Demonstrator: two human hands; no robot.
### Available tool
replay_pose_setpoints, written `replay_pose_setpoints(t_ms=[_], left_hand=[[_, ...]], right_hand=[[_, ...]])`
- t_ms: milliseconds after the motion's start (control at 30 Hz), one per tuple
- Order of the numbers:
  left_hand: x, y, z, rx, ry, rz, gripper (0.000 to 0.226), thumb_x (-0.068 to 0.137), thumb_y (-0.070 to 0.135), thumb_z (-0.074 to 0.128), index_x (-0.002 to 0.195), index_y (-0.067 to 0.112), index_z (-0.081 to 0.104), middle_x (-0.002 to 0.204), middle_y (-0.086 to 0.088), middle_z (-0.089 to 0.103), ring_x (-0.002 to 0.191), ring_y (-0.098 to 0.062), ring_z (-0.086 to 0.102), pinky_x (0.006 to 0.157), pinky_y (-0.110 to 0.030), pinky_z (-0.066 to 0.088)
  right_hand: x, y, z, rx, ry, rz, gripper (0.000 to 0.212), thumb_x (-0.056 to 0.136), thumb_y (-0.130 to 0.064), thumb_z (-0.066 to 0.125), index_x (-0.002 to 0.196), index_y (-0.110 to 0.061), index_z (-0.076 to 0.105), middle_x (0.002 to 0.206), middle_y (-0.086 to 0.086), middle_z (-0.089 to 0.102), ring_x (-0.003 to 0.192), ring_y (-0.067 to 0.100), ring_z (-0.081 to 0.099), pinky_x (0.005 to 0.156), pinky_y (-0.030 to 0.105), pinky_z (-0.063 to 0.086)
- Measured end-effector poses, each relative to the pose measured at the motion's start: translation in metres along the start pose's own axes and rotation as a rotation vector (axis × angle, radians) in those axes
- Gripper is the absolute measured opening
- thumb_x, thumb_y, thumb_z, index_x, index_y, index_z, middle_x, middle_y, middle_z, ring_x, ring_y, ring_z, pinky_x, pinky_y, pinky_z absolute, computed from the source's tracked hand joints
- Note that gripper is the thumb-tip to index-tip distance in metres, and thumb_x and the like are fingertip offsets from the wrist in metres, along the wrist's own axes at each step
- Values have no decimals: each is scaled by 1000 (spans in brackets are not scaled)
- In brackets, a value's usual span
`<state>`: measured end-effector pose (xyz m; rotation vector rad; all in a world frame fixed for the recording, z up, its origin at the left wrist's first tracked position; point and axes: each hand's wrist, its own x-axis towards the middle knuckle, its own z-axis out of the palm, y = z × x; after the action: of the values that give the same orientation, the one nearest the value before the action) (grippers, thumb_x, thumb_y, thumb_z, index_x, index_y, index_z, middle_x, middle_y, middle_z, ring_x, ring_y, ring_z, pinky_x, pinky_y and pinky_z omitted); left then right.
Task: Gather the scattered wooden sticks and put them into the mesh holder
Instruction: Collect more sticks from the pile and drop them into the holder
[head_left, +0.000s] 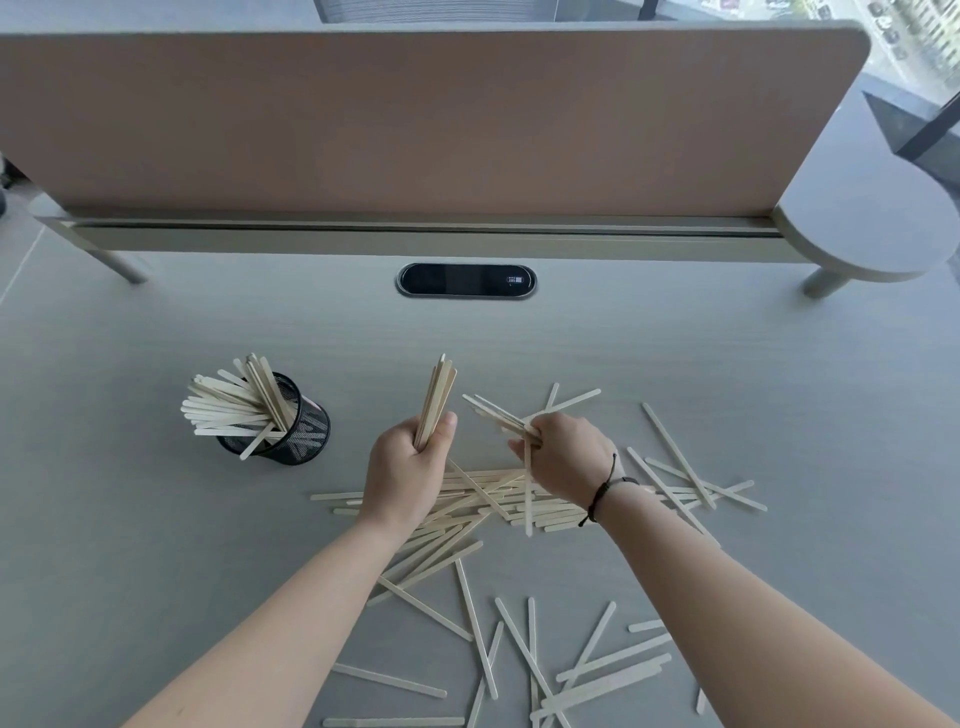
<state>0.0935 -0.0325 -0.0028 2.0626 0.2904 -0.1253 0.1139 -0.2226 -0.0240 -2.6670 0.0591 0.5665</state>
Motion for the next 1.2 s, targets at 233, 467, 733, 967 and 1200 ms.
replay_pose_setpoints(t_ms=[233, 467, 733, 967, 1200], left_hand=[[-1, 4, 3, -10, -26, -10, 60, 96, 34, 61, 54, 20, 21, 48, 9, 18, 48, -12, 19, 46, -25, 15], [0, 3, 3, -29, 9, -28, 60, 95, 37, 61, 53, 21, 22, 49, 6, 19, 48, -12, 20, 46, -26, 17], [-2, 10, 2, -131, -137, -14, 49, 91, 39, 64, 47, 23, 52, 52, 1, 30, 48, -11, 27, 46, -23, 23], [-4, 19, 7, -260, -251, -31, 49, 85, 41, 68, 51, 13, 48, 42, 12, 38, 40, -5, 35, 45, -13, 30], [2, 15, 2, -325, -214, -115, 63, 73, 55, 69, 74, -7, 62, 56, -10, 44, 40, -13, 34, 41, -20, 30]], right_hand=[[-6, -10, -1, -428, 181, -78, 18, 86, -1, 39, 79, -17, 43, 65, 0, 46, 57, 27, 43, 45, 27, 17], [0, -2, 3, -123, 110, -61, 30, 96, -39, 47, 76, -17, 48, 75, 3, 62, 65, 30, 51, 54, 31, 36], [2, -26, -7, 365, -16, -49, 52, 92, -41, 59, 56, -17, 31, 50, -3, 35, 48, 17, 31, 46, 29, 27], [1, -45, -1, 586, 22, 28, 43, 93, -34, 61, 57, -17, 44, 47, -8, 43, 45, 9, 38, 46, 25, 31], [-3, -53, -3, 812, -11, -28, 16, 89, -12, 57, 78, -1, 59, 62, -2, 54, 55, 11, 43, 56, 27, 37]])
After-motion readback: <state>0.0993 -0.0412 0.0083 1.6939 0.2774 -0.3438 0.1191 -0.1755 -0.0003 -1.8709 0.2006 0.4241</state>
